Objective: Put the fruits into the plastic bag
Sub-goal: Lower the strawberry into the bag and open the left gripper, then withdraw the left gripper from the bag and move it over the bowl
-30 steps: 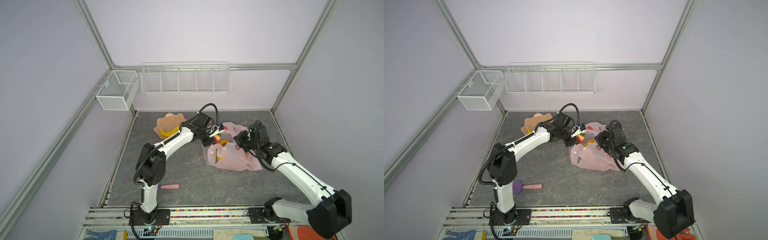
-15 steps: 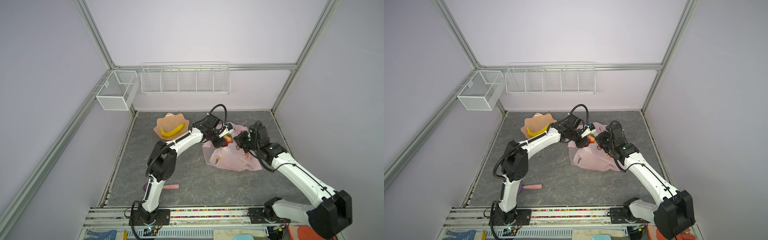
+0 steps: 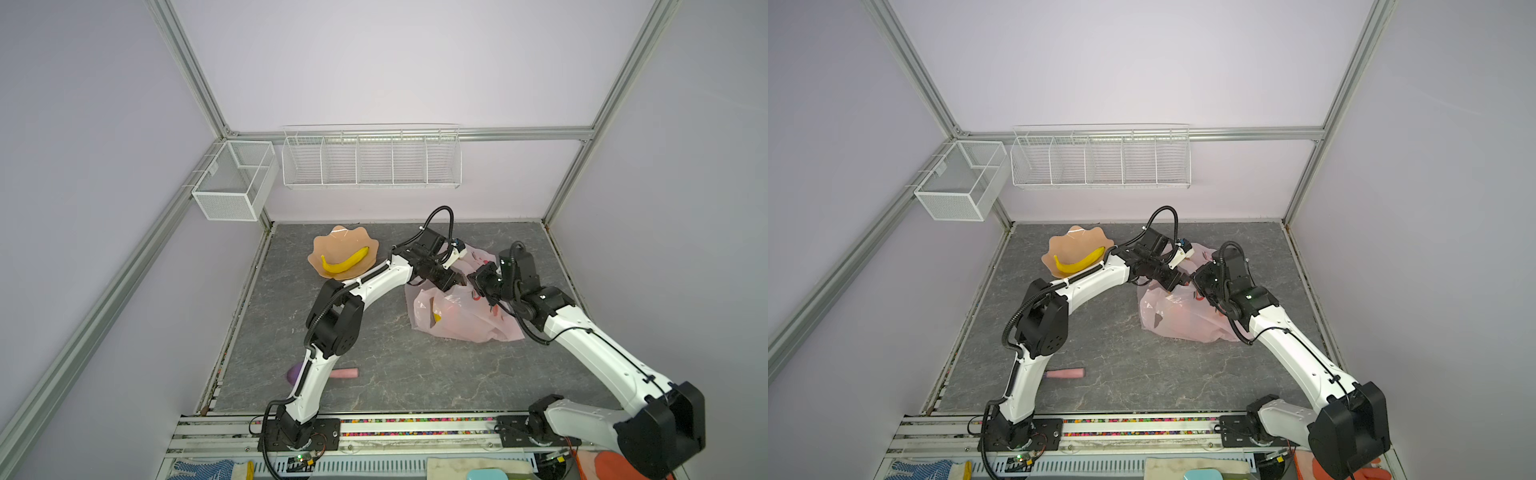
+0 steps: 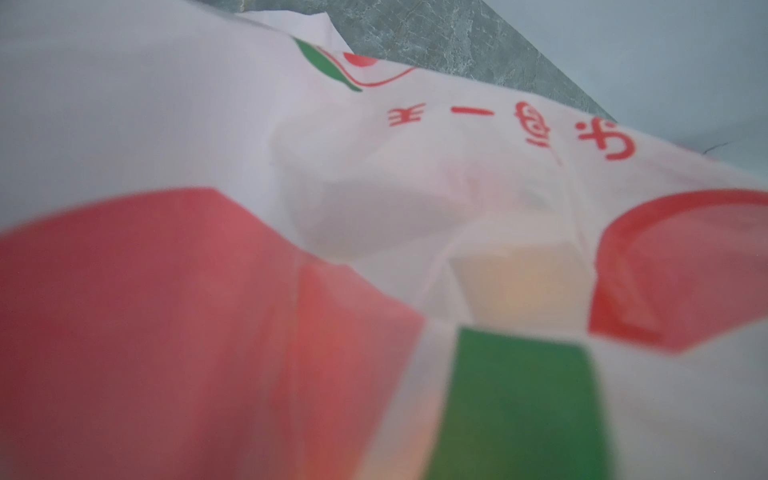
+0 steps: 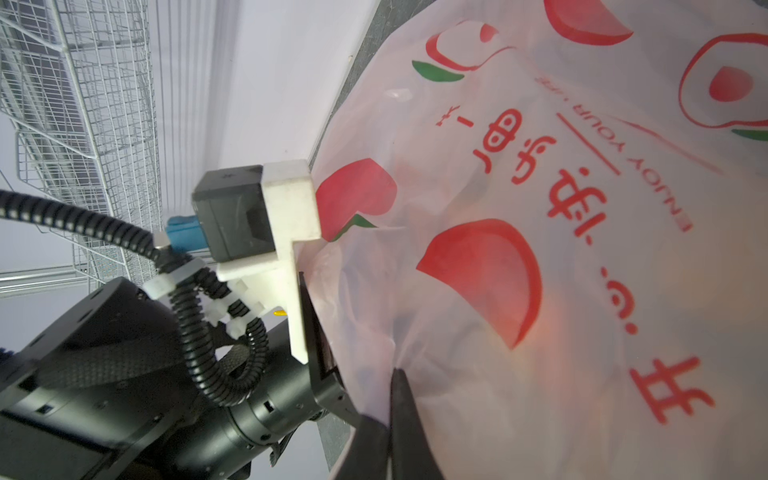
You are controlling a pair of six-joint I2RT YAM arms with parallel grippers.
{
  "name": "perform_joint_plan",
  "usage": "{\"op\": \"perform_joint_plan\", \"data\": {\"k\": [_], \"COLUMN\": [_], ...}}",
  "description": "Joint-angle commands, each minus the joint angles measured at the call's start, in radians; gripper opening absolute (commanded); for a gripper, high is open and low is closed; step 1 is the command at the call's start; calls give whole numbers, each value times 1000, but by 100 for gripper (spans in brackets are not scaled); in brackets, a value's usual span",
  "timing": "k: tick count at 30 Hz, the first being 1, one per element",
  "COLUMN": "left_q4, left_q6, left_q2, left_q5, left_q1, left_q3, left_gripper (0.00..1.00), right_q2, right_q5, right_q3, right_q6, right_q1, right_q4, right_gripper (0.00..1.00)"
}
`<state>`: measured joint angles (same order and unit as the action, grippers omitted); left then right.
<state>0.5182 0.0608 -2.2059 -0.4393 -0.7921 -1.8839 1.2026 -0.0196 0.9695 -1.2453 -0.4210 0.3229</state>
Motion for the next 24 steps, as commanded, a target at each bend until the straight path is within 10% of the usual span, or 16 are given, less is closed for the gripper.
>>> {"op": "perform_joint_plan", "data": {"k": [1,24], "left_q4": [-10,57], "left_q6": [-53,-128], "left_q2": [67,366], "left_q5": [24,91], "left_q1": [9,103], "left_q3": [18,196], "left_gripper": [81,84], "right_q2": [-21,-35], "right_q5": [5,14], "right_q3": [-20,-29], "right_q6": [-16,-15], "right_q1": [2,3], "right_q4": [-22,-15], "right_gripper": [6,6]}}
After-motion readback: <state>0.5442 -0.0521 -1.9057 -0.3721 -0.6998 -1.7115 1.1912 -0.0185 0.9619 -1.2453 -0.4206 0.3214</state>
